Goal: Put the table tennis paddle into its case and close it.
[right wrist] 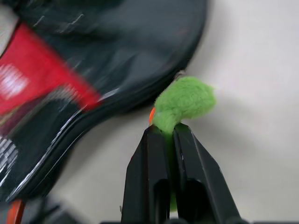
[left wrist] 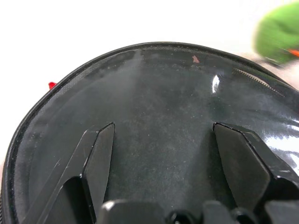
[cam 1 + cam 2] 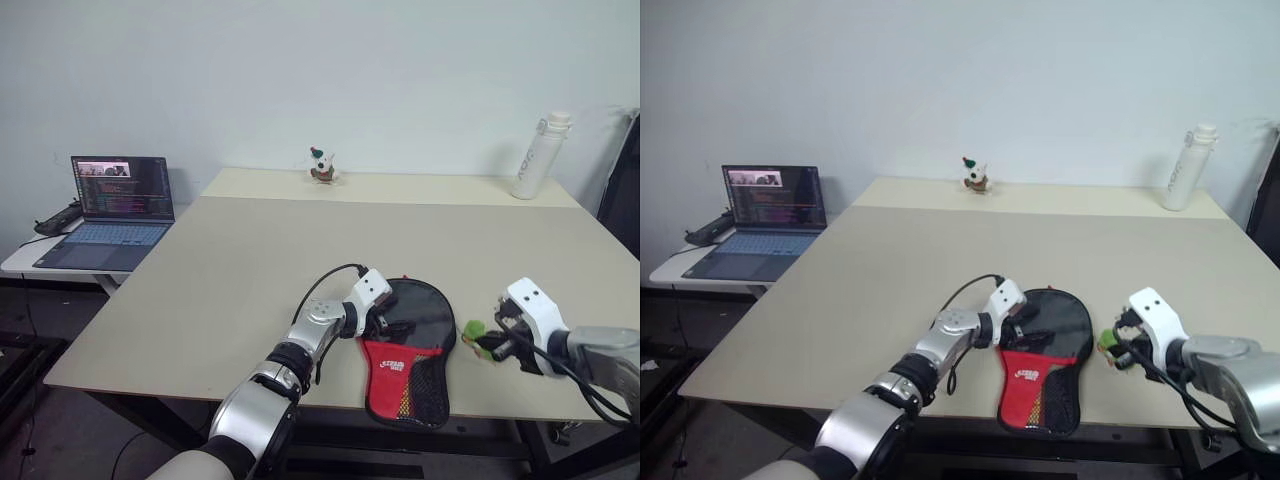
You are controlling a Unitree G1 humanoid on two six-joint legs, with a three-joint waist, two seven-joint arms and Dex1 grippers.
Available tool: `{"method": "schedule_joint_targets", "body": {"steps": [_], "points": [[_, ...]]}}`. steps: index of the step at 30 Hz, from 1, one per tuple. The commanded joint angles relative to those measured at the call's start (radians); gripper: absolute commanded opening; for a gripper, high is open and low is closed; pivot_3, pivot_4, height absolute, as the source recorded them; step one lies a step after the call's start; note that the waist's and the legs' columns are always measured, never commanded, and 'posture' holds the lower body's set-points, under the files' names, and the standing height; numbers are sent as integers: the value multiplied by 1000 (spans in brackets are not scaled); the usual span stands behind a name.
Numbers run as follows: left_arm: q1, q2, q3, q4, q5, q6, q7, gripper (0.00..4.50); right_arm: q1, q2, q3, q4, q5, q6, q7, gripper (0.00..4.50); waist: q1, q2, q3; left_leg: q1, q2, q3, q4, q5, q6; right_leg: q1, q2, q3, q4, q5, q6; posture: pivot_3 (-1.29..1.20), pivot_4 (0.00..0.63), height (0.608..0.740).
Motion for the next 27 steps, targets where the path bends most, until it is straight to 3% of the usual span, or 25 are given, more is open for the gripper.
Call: {"method": "schedule_joint_targets", "body": {"steps": [1, 8, 15, 16, 20, 23, 27], "points": [[19, -5, -10, 49, 38, 10, 16, 3667, 59, -73, -25, -93, 78, -11, 77, 27, 2, 0, 0, 0, 0, 0, 0, 0, 0, 0, 0, 0, 0, 0, 0, 0, 150, 740], [15, -4, -3, 56, 46, 4, 25, 3667, 152, -148, -18, -189, 179, -48, 154, 27, 7, -1, 0, 0, 0, 0, 0, 0, 0, 1, -1, -1, -1, 0, 1, 0, 150, 740], [19, -9, 0, 50, 45, -1, 24, 3667, 107, -139, 19, -133, 165, -83, 86, 27, 7, -1, 0, 0, 0, 0, 0, 0, 0, 2, -1, -1, -2, 0, 1, 0, 150, 740], [20, -9, -1, 50, 46, -2, 24, 3667, 105, -146, 17, -129, 167, -86, 87, 535, 7, -1, 0, 1, 0, 0, 0, 0, 0, 2, -1, -1, -2, 0, 0, 0, 150, 740], [22, -12, 0, 48, 49, -3, 32, 3667, 109, -190, -6, -127, 191, -94, 121, 1768, 7, -1, 1, 1, 0, 1, 0, 0, 0, 2, -1, -1, -2, -1, -2, 0, 150, 740], [22, -16, 4, 45, 49, -3, 34, 3667, 101, -198, -32, -126, 221, -87, 133, 1768, 7, -1, 1, 1, 1, 1, 0, 0, 0, 2, -1, -1, -2, -1, -2, 0, 150, 740], [19, -14, 31, -3, 13, -11, -1, 3667, -3, -133, -33, 27, 133, -152, 14, 1768, 7, -2, 1, 1, 1, 1, 0, 0, 0, 2, -1, -1, -2, -2, -2, 0, 150, 740]]}}
